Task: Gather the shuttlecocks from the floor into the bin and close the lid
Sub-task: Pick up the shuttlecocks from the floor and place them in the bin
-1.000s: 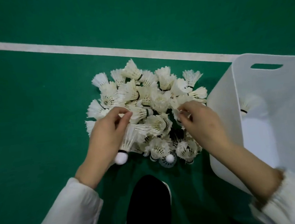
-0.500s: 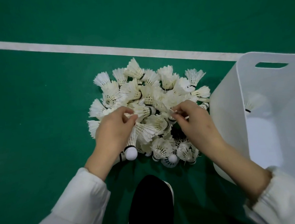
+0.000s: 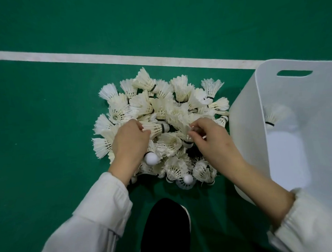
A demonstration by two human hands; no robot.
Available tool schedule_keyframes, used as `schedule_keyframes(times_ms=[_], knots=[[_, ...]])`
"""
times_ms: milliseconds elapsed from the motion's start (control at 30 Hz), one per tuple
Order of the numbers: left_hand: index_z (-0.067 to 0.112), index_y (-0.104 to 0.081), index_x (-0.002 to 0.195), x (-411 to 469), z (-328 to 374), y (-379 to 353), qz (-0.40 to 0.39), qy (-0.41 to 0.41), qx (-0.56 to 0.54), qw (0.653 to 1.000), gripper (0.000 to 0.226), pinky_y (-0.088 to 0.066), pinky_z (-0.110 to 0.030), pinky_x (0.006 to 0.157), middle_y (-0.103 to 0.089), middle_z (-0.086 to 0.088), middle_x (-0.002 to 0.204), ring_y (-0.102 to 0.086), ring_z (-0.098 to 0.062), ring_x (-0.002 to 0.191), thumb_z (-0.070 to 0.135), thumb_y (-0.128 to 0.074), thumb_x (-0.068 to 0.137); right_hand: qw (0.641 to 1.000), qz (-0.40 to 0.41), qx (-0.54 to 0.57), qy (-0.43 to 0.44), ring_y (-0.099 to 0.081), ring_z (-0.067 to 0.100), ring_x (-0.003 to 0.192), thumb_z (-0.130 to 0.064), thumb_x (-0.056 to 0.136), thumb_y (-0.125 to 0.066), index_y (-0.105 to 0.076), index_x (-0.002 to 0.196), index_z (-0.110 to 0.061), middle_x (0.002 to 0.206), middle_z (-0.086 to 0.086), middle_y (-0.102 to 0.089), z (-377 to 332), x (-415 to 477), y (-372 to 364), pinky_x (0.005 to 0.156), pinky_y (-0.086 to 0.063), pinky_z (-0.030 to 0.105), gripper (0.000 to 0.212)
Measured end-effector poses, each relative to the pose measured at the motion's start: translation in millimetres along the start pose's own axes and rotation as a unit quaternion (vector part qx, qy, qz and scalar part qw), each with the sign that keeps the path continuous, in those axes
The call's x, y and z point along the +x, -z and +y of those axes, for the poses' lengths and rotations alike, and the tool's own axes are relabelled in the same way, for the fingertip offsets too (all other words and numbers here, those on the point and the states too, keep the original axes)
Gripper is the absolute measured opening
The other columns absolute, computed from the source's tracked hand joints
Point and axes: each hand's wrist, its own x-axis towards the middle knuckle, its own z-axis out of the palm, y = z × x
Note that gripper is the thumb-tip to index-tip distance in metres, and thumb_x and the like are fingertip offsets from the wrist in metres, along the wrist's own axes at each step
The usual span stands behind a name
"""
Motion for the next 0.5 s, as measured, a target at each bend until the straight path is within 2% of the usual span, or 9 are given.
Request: schedule_keyframes(times_ms=[100, 200, 267, 300, 367, 500], knots=[[0.02, -0.062, 0.084, -4, 0, 8, -0.027, 0.008, -0.125, 0.992, 0.01, -0.045, -0.029, 0.071, -0.063, 0.005, 0.083, -0.059, -0.017, 0.082, 0.028, -0.067, 0.081, 1.0, 0.007, 0.0, 0.003, -0.054, 0.011, 0.081, -0.021, 0.092, -0.051, -0.059, 0.094, -0.016, 0.091, -0.001, -0.058, 0, -1, 4, 0.072, -0.044, 0.025, 0.009], [0.021, -0.062, 0.079, -8, 1, 22, -0.04, 0.06, -0.253, 0.965, 0.007, -0.048, -0.031, 0.074, -0.064, 0.003, 0.087, -0.059, -0.019, 0.081, 0.024, -0.067, 0.083, 1.0, 0.014, 0.001, 0.008, -0.054, 0.011, 0.082, -0.02, 0.092, -0.05, -0.059, 0.097, -0.016, 0.092, 0.0, -0.059, 0, -1, 12, 0.07, -0.043, 0.024, 0.011], [0.017, -0.064, 0.086, -12, 4, 32, -0.061, 0.118, -0.367, 0.921, 0.004, -0.051, -0.023, 0.062, -0.064, -0.002, 0.093, -0.059, -0.017, 0.075, 0.018, -0.067, 0.084, 1.0, 0.021, 0.006, 0.006, -0.055, 0.012, 0.083, -0.02, 0.092, -0.049, -0.058, 0.097, -0.016, 0.092, 0.0, -0.06, -1, -3, 18, 0.071, -0.043, 0.024, 0.011], [0.014, -0.064, 0.092, -13, 5, 35, -0.06, 0.128, -0.392, 0.909, 0.008, -0.049, -0.017, 0.053, -0.063, 0.0, 0.092, -0.058, -0.013, 0.072, 0.017, -0.066, 0.084, 1.0, 0.026, 0.01, 0.004, -0.055, 0.013, 0.083, -0.02, 0.092, -0.049, -0.058, 0.098, -0.016, 0.092, 0.0, -0.06, -1, -4, 21, 0.071, -0.043, 0.025, 0.012], [0.012, -0.064, 0.101, -17, 7, 39, -0.04, 0.117, -0.385, 0.915, 0.017, -0.044, -0.011, 0.047, -0.06, 0.006, 0.094, -0.055, -0.002, 0.073, 0.018, -0.065, 0.085, 0.999, 0.033, 0.017, 0.001, -0.055, 0.013, 0.083, -0.02, 0.091, -0.05, -0.059, 0.098, -0.015, 0.091, 0.0, -0.059, -2, -6, 26, 0.071, -0.043, 0.025, 0.012], [0.013, -0.063, 0.099, -23, 15, 45, -0.023, 0.089, -0.37, 0.924, 0.014, -0.041, -0.014, 0.052, -0.059, 0.005, 0.091, -0.053, 0.0, 0.073, 0.023, -0.06, 0.089, 0.999, 0.041, 0.016, -0.002, -0.055, 0.015, 0.082, -0.021, 0.091, -0.05, -0.059, 0.096, -0.015, 0.091, 0.001, -0.06, -7, -8, 36, 0.073, -0.045, 0.031, 0.013]])
